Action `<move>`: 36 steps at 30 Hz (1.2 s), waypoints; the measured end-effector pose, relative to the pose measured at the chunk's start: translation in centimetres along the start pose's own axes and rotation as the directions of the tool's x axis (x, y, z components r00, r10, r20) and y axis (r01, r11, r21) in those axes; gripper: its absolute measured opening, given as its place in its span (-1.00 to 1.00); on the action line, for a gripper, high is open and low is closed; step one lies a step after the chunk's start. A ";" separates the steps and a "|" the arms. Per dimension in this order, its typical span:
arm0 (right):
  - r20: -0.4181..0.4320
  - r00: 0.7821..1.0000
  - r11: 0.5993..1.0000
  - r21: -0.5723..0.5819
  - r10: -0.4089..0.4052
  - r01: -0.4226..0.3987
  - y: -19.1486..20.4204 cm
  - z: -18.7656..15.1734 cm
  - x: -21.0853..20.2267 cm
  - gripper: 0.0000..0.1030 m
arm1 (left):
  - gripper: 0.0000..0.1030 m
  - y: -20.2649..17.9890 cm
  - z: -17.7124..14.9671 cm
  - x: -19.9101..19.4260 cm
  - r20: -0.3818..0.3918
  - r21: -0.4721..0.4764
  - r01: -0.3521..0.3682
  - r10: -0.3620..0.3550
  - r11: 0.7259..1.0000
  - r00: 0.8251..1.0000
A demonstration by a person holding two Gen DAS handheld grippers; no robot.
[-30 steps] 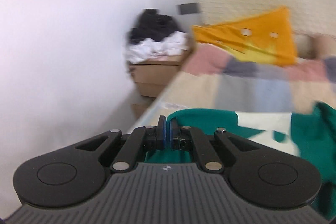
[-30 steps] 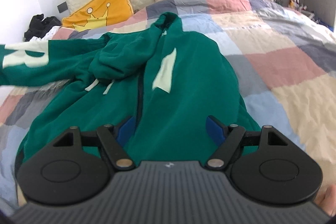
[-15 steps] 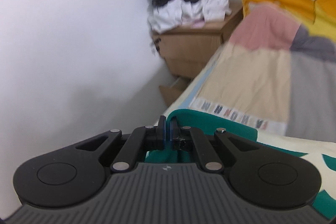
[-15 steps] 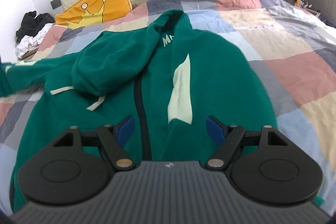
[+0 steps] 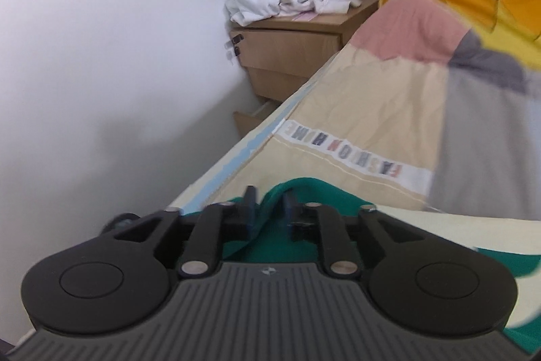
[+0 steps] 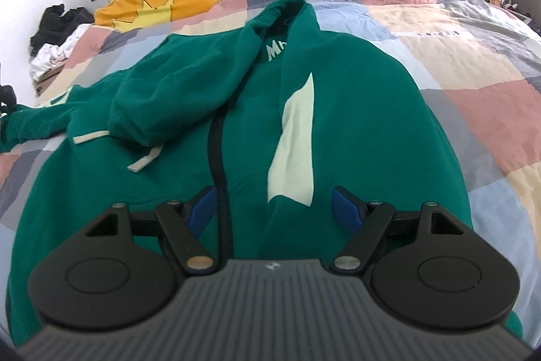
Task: Fold large clothes
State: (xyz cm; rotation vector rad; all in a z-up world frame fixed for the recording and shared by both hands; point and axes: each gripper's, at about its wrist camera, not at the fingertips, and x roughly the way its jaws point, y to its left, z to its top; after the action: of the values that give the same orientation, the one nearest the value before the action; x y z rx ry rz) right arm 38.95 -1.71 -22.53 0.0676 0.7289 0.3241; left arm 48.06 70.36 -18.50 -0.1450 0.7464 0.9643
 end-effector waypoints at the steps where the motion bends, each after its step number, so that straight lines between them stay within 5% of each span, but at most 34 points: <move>1: 0.013 1.000 1.000 -0.007 0.003 -0.002 0.1 -0.1 -0.4 0.48 | -0.31 0.3 -0.1 -1.0 0.005 0.007 0.003 -0.003 1.000 1.000; 8: 0.085 0.996 0.999 -0.046 0.024 -0.020 0.3 -0.4 -2.9 0.48 | -0.20 3.4 -1.8 -9.5 -0.012 -0.076 0.036 -0.037 0.996 0.999; 20: 0.165 0.984 0.997 -0.049 0.070 -0.063 -1.1 -2.2 -7.6 0.48 | -0.20 2.8 -8.2 -26.6 0.040 -0.034 0.202 -0.200 0.979 0.979; 29: 0.195 0.973 0.992 -0.017 0.123 -0.122 -2.3 -3.3 -10.8 0.48 | -0.20 -1.6 -15.8 -37.9 0.012 0.041 0.403 -0.404 0.914 0.915; 36: 0.192 0.971 0.989 -0.012 0.144 -0.145 -2.5 -4.0 -11.9 0.48 | -0.20 -4.5 -23.0 -41.1 -0.154 0.063 0.503 -0.490 0.862 0.858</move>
State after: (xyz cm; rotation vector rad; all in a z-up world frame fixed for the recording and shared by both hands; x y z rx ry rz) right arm 28.64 -7.99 -18.27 0.1530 0.5328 0.4497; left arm 25.66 29.47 -10.50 -0.3013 0.8259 0.4216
